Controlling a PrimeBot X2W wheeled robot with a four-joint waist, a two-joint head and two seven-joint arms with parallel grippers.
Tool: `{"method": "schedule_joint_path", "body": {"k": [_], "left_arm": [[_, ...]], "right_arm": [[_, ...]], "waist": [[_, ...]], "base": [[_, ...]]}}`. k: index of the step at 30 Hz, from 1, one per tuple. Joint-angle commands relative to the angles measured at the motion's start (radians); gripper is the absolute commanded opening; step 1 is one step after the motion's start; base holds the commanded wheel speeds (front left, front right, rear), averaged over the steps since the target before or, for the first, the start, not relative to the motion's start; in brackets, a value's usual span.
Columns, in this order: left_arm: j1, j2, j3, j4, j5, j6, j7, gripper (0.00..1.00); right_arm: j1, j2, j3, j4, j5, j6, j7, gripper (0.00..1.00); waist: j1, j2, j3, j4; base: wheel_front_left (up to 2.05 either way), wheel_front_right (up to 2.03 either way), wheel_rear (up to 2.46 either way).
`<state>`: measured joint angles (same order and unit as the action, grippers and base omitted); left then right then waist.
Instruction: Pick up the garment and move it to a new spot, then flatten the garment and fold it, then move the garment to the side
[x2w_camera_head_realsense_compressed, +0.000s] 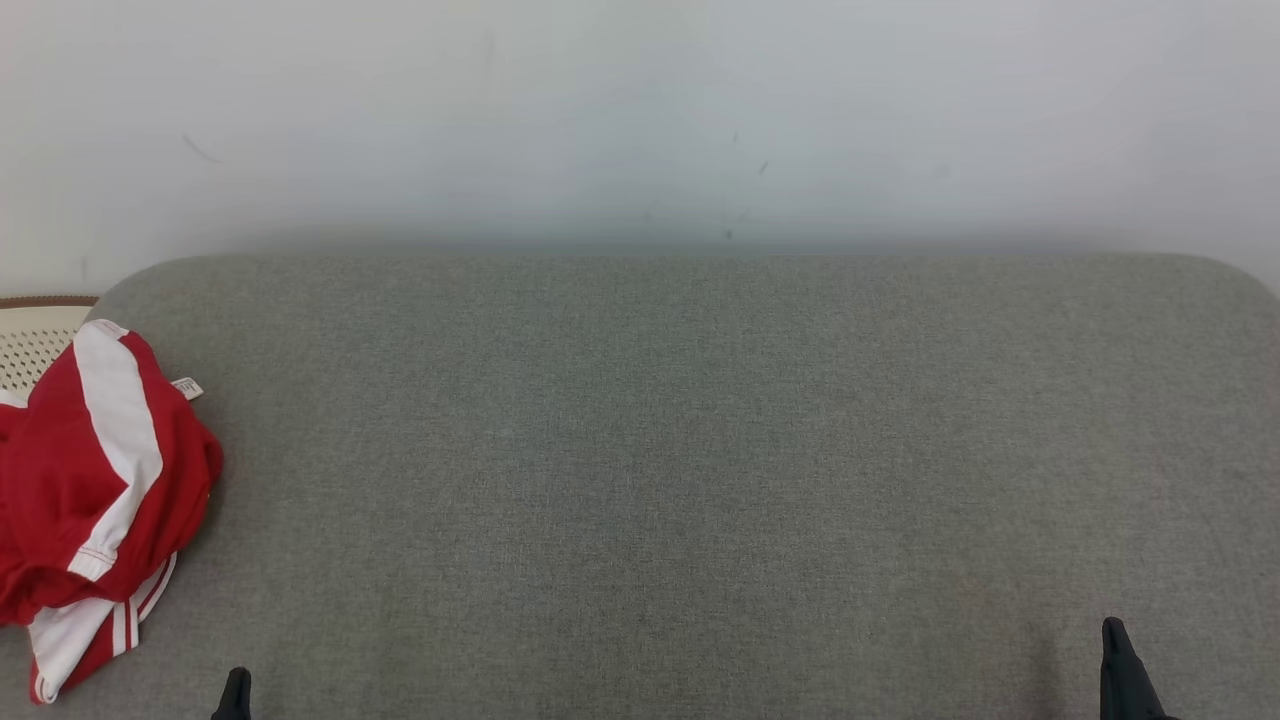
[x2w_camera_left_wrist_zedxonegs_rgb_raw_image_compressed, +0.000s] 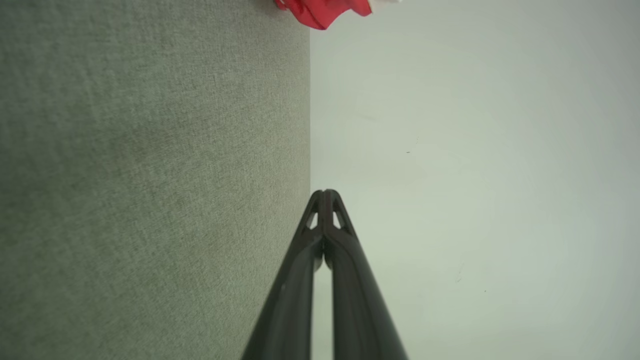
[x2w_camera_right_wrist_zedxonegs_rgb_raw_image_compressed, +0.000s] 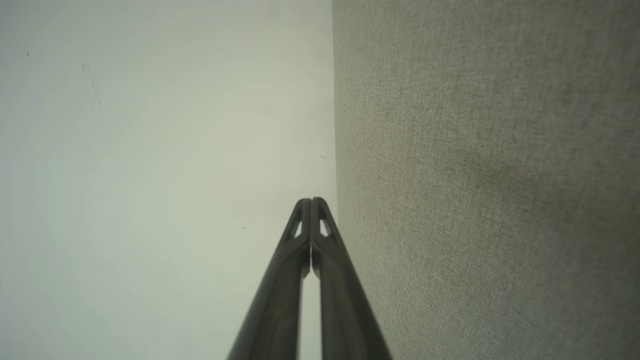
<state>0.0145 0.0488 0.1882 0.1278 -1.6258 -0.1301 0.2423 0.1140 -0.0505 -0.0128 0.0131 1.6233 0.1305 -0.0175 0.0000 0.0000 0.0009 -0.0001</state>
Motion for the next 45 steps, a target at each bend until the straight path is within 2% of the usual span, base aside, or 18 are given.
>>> {"method": "schedule_joint_path", "body": {"k": [1, 28, 29, 45], "left_arm": [[-0.001, 0.003, 0.005, -0.002, -0.002, -0.002, 0.001, 0.0], [-0.001, 0.003, 0.005, -0.002, -0.002, -0.002, 0.001, 0.0], [0.0, 0.0, 0.0, 0.001, 0.0, 0.0, 0.0, 1.0], [-0.025, -0.003, -0.051, 0.036, 0.062, 0.0, -0.081, 1.0]], "right_arm": [[0.011, 0.001, -0.001, -0.004, 0.007, 0.0, 0.002, 0.0], [0.011, 0.001, -0.001, -0.004, 0.007, 0.0, 0.002, 0.0], [0.0, 0.0, 0.0, 0.001, 0.0, 0.0, 0.0, 1.0], [-0.043, -0.028, 0.055, 0.038, -0.053, 0.0, -0.039, 1.0]], "waist": [[0.0, 0.0, 0.0, 0.0], [0.0, 0.0, 0.0, 0.0], [0.0, 0.0, 0.0, 0.0], [0.0, 0.0, 0.003, -0.002]], "base": [[0.0, 0.0, 0.0], [0.0, 0.0, 0.0], [0.0, 0.0, 0.0], [0.0, 0.0, 0.0]]}}
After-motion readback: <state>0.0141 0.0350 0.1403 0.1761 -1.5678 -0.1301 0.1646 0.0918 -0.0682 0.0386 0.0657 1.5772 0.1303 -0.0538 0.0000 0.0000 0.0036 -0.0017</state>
